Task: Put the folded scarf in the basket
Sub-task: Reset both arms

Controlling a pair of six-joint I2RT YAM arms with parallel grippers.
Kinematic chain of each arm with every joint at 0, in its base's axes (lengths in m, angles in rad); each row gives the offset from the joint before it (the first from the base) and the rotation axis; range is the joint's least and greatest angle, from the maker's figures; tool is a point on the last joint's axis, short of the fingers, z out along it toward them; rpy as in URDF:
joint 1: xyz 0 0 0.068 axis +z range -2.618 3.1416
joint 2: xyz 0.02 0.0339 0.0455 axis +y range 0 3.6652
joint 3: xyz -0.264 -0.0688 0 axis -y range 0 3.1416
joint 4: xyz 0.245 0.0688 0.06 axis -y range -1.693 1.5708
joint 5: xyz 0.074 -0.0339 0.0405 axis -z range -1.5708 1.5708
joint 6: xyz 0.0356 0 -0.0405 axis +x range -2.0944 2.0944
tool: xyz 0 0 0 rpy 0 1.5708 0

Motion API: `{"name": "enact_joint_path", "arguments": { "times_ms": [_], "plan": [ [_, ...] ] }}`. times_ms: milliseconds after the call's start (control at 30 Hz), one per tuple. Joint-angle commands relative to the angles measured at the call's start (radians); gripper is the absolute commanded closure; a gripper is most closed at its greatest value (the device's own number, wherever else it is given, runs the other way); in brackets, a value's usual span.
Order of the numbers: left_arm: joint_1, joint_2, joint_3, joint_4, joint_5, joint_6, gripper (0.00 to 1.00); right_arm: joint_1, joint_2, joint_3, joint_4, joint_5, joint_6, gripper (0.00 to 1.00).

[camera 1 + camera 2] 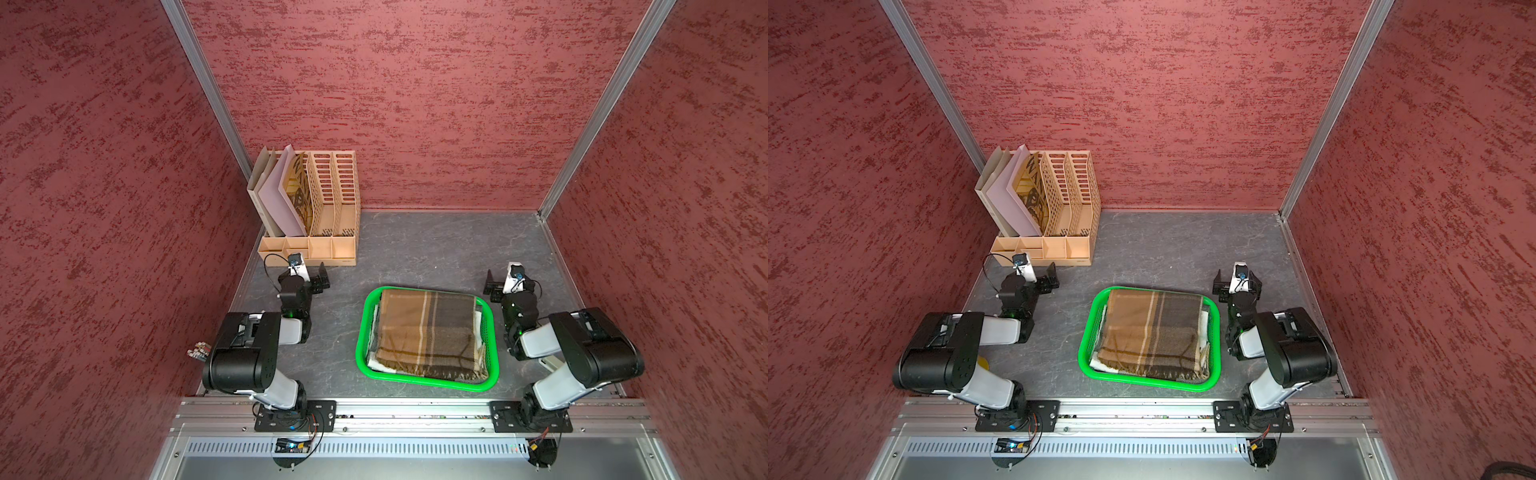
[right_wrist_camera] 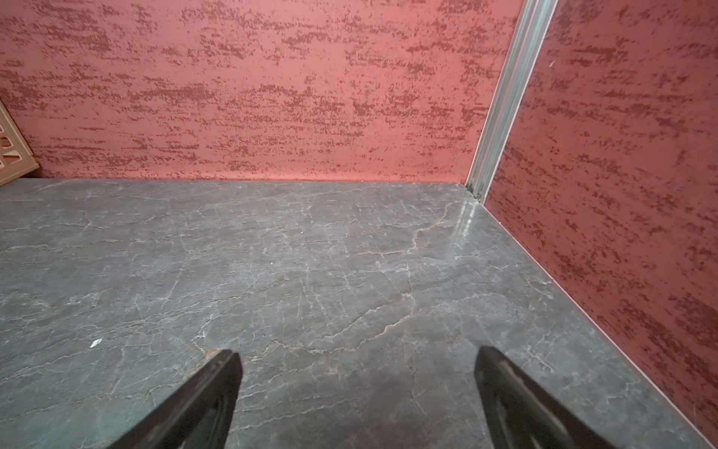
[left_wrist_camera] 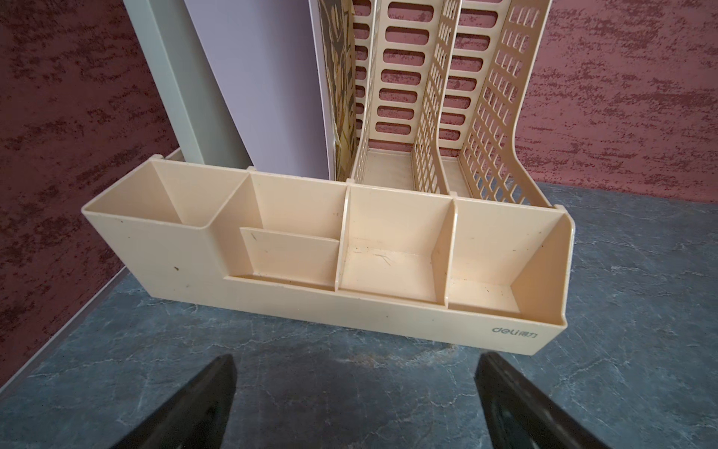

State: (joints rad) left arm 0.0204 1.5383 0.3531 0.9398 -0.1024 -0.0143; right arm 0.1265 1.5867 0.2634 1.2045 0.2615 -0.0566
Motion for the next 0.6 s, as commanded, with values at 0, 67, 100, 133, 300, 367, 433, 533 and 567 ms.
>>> {"name": "enact_joint_path", "arguments": {
  "times_ms": [0, 67, 100, 133, 300, 367, 433, 533, 567],
  "plan": [
    [-0.006, -0.007, 0.007, -0.011, 0.009, -0.007, 0.0, -0.04, -0.026, 0.107, -0.235, -0.018, 0.043, 0.02],
    [-0.01, -0.005, 0.008, -0.011, 0.001, -0.003, 0.0, -0.067, -0.034, 0.115, -0.266, -0.045, 0.069, 0.02],
    [-0.014, -0.006, 0.01, -0.01, -0.003, 0.0, 0.0, -0.067, -0.03, 0.111, -0.249, -0.044, 0.065, 0.02],
    [-0.014, -0.005, 0.009, -0.01, -0.004, 0.0, 0.0, -0.066, -0.034, 0.111, -0.258, -0.045, 0.067, 0.02],
    [-0.015, -0.006, 0.009, -0.01, -0.003, -0.001, 0.0, -0.067, -0.035, 0.108, -0.251, -0.045, 0.065, 0.01],
    [-0.014, -0.005, 0.009, -0.011, -0.004, -0.001, 0.0, -0.067, -0.034, 0.108, -0.25, -0.044, 0.066, 0.02],
    [-0.014, -0.005, 0.009, -0.01, -0.003, -0.001, 0.0, -0.067, -0.033, 0.108, -0.249, -0.044, 0.065, 0.02],
    [-0.014, -0.005, 0.01, -0.01, -0.004, 0.0, 0.0, -0.067, -0.034, 0.109, -0.25, -0.044, 0.066, 0.02],
    [-0.014, -0.006, 0.009, -0.01, -0.003, -0.001, 0.0, -0.067, -0.034, 0.11, -0.252, -0.045, 0.065, 0.01]
  ]
}}
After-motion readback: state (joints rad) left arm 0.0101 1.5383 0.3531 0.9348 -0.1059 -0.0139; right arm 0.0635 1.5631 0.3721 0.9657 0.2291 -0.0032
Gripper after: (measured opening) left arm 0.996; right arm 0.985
